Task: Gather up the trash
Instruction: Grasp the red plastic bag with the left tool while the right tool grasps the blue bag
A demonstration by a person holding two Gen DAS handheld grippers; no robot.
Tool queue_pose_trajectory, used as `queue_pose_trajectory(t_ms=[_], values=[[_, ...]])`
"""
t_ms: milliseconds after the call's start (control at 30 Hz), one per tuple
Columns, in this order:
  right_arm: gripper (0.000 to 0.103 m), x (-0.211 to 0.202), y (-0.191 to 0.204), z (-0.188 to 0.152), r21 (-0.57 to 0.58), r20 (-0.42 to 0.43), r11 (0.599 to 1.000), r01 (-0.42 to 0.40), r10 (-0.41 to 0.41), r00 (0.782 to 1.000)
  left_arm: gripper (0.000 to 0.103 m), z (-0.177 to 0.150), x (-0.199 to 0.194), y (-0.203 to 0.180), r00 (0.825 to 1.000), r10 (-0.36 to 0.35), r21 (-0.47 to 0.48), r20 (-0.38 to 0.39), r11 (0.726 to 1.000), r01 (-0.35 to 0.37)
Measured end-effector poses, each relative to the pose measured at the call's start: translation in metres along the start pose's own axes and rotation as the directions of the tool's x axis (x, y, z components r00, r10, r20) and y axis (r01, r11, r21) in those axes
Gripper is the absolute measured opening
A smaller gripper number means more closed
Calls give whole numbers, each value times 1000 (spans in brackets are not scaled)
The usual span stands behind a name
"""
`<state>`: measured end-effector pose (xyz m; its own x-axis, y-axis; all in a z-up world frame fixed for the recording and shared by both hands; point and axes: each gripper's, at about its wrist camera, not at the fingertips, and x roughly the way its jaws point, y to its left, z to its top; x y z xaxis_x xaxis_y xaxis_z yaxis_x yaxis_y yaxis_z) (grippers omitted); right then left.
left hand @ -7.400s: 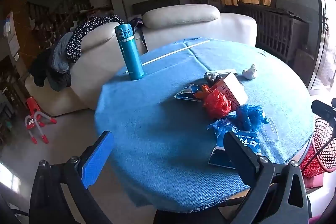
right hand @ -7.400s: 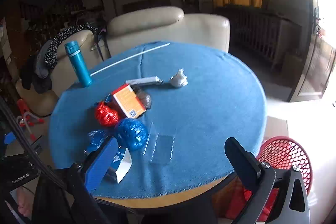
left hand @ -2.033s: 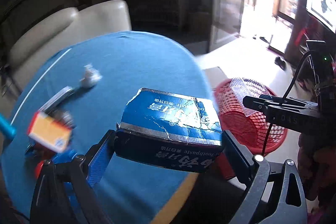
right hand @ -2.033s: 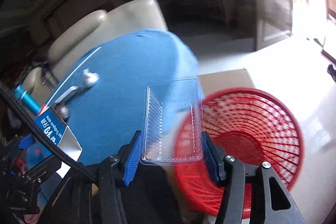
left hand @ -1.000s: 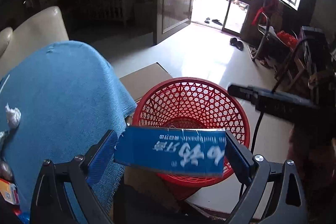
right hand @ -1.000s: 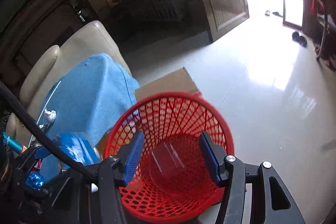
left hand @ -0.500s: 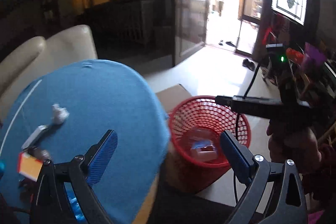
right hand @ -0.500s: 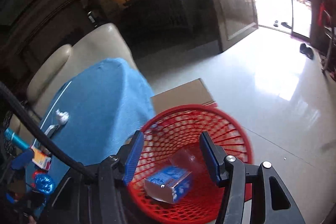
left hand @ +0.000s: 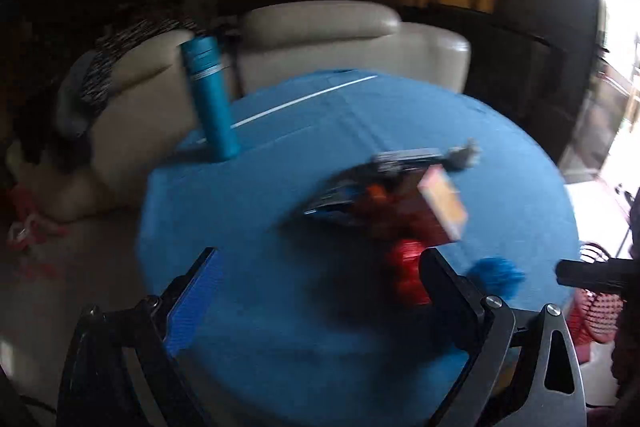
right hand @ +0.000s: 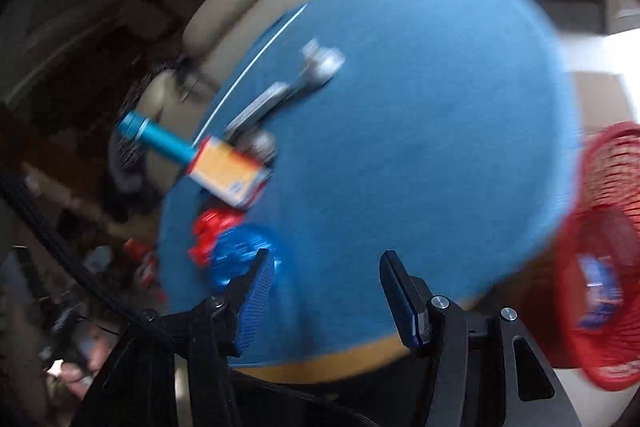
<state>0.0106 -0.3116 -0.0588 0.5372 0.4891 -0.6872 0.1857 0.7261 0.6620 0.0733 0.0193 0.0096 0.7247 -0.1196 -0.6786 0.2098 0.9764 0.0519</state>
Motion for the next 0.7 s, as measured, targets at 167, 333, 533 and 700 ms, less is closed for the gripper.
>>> queue_pose_trajectory(t_ms=[167, 333, 533, 700], values=[[59, 53, 32, 0, 16, -123, 998, -54, 55, 991, 98, -10, 14, 24, 998, -36, -91, -46, 995, 32], [60, 84, 47, 0, 28, -144, 999, -30, 34, 989, 98, -6, 21, 22, 993, -99, -119, -60, 989, 91], [58, 95, 58, 4, -37, -138, 999, -16, 10, 990, 97, -3, 33, 7, 982, -169, -97, -85, 982, 161], [60, 92, 57, 6, -37, -141, 999, -25, 20, 990, 79, -1, 49, 2, 963, -225, -123, -147, 970, 208]])
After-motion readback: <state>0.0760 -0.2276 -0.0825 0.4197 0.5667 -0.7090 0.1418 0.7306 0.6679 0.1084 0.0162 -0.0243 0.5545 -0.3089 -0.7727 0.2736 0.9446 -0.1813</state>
